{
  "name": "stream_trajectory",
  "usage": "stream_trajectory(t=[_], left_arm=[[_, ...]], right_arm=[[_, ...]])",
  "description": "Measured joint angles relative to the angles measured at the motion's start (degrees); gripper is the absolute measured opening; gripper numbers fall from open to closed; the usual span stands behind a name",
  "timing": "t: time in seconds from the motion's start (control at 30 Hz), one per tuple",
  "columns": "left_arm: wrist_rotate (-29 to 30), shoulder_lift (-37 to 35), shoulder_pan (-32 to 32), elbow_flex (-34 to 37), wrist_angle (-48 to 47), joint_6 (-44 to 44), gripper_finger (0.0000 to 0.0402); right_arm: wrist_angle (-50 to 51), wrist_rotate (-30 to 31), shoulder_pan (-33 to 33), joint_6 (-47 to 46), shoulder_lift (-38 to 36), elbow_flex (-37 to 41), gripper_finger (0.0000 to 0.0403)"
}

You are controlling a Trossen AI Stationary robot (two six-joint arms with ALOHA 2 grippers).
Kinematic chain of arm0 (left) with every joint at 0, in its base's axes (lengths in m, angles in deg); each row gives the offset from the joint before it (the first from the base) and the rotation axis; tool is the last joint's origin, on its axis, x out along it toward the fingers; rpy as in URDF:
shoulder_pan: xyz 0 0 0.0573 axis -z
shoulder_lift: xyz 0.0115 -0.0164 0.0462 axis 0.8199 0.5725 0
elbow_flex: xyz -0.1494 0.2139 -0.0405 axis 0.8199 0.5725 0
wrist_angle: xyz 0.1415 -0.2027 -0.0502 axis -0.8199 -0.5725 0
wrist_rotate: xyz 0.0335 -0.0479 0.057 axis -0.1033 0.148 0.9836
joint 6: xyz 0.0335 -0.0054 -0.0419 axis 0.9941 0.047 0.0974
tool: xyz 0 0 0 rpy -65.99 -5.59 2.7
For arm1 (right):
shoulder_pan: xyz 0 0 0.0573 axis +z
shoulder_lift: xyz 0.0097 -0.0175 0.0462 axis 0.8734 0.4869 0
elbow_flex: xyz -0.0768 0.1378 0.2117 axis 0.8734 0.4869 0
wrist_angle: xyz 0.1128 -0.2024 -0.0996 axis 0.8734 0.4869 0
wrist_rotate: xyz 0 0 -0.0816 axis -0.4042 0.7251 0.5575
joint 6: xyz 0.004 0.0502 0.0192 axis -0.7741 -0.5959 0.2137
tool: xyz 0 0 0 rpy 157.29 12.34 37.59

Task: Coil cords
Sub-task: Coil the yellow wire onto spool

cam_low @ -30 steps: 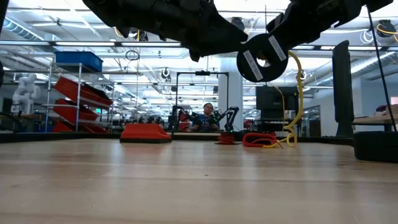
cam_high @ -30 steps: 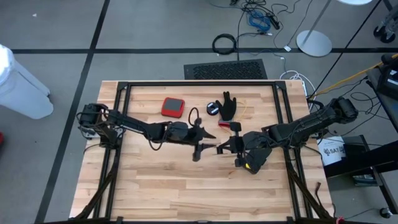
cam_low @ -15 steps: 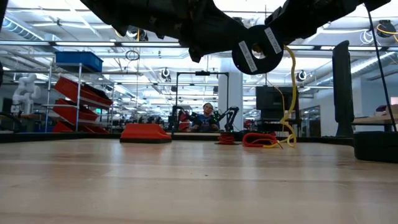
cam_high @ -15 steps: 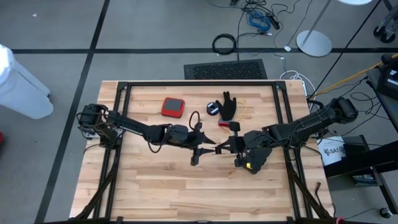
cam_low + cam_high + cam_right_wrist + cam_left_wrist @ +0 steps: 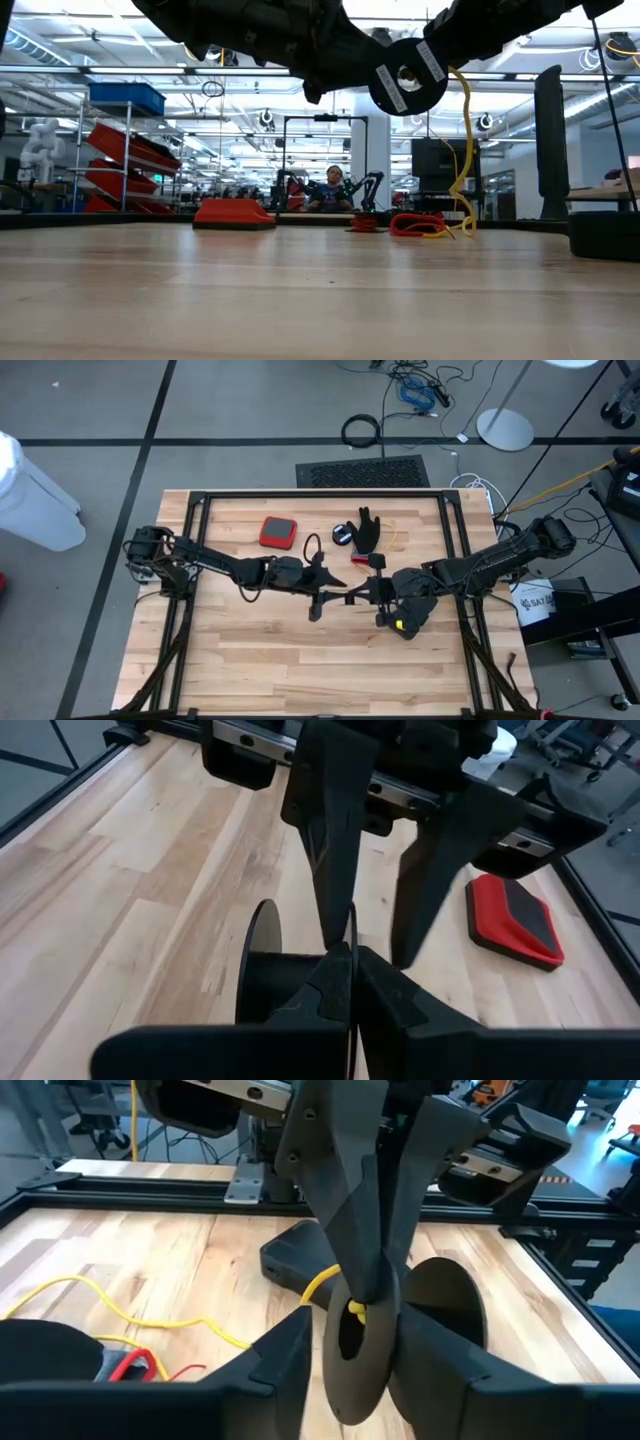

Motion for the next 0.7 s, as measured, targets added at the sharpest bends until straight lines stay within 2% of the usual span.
stream_trajectory(t=[0.27,0.47,0.7], left_arm=[[-0.16,0.0,0.18,0.0,0.2,4.61,0.0012],[0.8,0.0,0.18,0.02,0.29,7.2,0.0005],[5.04,0.09,0.0,0.02,0.1,8.48,0.0003]], right_arm=[[-0.05,0.13,-0.02,-0.09,0.0,0.02,0.0],[0.08,1.71,0.03,-0.13,0.0,0.02,0.0007],[6.74,5.09,0.14,-2.66,-3.59,0.02,0.006]])
